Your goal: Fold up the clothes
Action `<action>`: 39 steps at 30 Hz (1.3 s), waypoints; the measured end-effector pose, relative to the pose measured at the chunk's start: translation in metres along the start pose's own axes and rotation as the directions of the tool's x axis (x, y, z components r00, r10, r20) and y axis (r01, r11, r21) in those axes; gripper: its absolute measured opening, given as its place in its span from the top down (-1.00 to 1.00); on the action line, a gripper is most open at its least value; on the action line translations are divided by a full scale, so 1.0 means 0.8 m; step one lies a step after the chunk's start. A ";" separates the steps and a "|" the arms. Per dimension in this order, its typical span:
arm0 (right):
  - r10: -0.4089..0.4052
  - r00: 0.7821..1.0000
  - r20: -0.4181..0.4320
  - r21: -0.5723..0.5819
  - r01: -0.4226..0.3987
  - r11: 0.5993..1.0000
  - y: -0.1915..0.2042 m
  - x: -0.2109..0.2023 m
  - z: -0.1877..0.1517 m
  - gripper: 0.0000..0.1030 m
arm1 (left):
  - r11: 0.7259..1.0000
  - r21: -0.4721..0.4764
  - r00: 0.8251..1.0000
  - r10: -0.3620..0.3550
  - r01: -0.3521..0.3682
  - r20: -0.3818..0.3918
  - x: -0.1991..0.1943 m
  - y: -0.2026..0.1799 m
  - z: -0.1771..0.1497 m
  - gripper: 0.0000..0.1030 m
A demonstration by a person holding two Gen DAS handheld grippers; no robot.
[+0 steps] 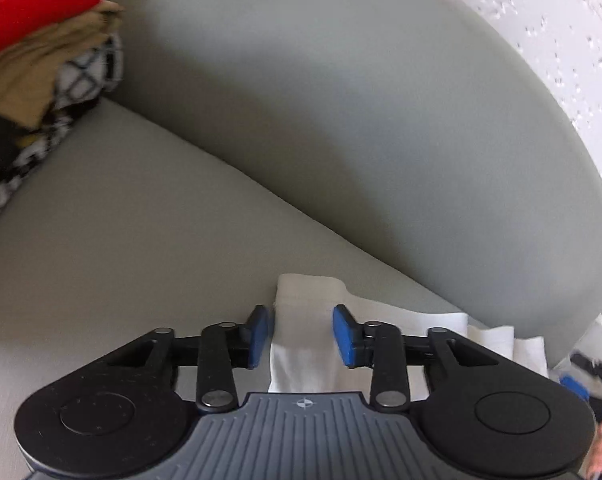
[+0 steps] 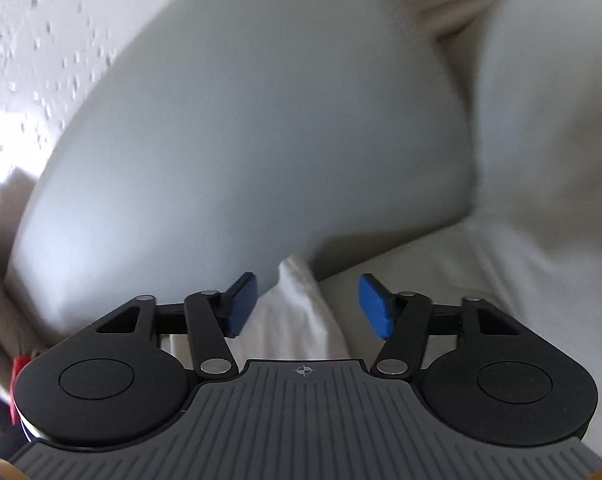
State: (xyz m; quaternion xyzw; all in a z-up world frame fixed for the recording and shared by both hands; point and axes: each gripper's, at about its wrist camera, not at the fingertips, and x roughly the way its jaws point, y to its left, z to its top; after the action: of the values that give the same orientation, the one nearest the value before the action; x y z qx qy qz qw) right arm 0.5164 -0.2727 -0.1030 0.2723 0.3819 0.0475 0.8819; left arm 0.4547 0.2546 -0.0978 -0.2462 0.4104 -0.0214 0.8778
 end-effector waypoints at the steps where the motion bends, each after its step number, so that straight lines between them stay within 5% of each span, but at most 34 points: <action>1: -0.009 1.000 -0.012 -0.026 0.009 1.000 0.004 0.009 0.002 -0.03 | 1.000 0.013 1.000 -0.005 0.005 -0.005 0.004 -0.001 0.002 0.52; 8: -0.092 0.995 -0.024 -0.216 0.085 0.973 0.035 0.045 0.001 0.13 | 0.999 0.035 1.000 -0.027 0.027 -0.008 0.016 -0.002 0.007 0.55; 12: -0.097 0.995 0.020 -0.224 0.099 0.970 0.041 0.045 -0.004 0.78 | 0.998 0.065 1.000 -0.012 0.013 -0.011 0.018 -0.010 0.008 0.63; 15: -0.118 0.988 0.099 -0.253 0.140 0.957 0.049 0.035 -0.012 0.88 | 0.996 0.092 1.000 0.018 -0.019 0.006 0.017 -0.013 0.010 0.94; 17: -0.138 0.976 0.169 -0.274 0.181 0.944 0.054 0.025 -0.017 0.91 | 0.988 0.138 0.997 0.061 -0.068 0.054 0.010 -0.021 0.007 0.94; 21: -0.212 0.943 0.256 -0.285 0.283 0.916 0.054 0.023 -0.025 0.93 | 0.951 0.252 0.977 0.144 -0.181 0.159 0.001 -0.034 0.001 0.95; 27: -0.304 0.927 0.218 -0.280 0.358 0.890 0.044 0.058 -0.038 0.92 | 0.903 0.318 0.952 0.237 -0.289 0.193 0.024 -0.038 -0.014 0.91; 29: -0.336 0.920 0.204 -0.291 0.385 0.876 0.047 0.064 -0.039 0.86 | 0.894 0.305 0.938 0.272 -0.328 0.212 0.023 -0.037 -0.014 0.66; 30: -0.358 0.913 0.197 -0.287 0.403 0.869 0.049 0.063 -0.038 0.55 | 0.889 0.298 0.931 0.291 -0.348 0.220 0.022 -0.037 -0.013 0.63; 31: -0.377 0.903 0.208 -0.261 0.422 0.868 0.049 0.054 -0.034 0.29 | 0.884 0.288 0.923 0.314 -0.370 0.223 0.019 -0.041 -0.014 0.47; 32: -0.387 0.891 0.235 -0.222 0.437 0.871 0.048 0.038 -0.031 0.30 | 0.878 0.272 0.913 0.340 -0.394 0.224 0.012 -0.047 -0.017 0.26; 35: -0.403 0.849 0.343 -0.101 0.460 0.882 0.040 -0.027 -0.027 0.26 | 0.855 0.258 0.887 0.394 -0.449 0.240 -0.024 -0.049 -0.022 0.31; 39: -0.380 0.826 0.416 -0.045 0.436 0.899 0.026 -0.129 -0.038 0.20 | 0.868 0.249 0.899 0.385 -0.429 0.207 -0.099 -0.049 -0.041 0.33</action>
State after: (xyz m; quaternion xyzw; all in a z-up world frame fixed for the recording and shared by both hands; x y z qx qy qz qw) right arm 0.4253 -0.2714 -0.0426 0.1265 0.2403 -0.1722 0.9469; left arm 0.3846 0.2258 -0.0418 -0.0243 0.3781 0.1237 0.9172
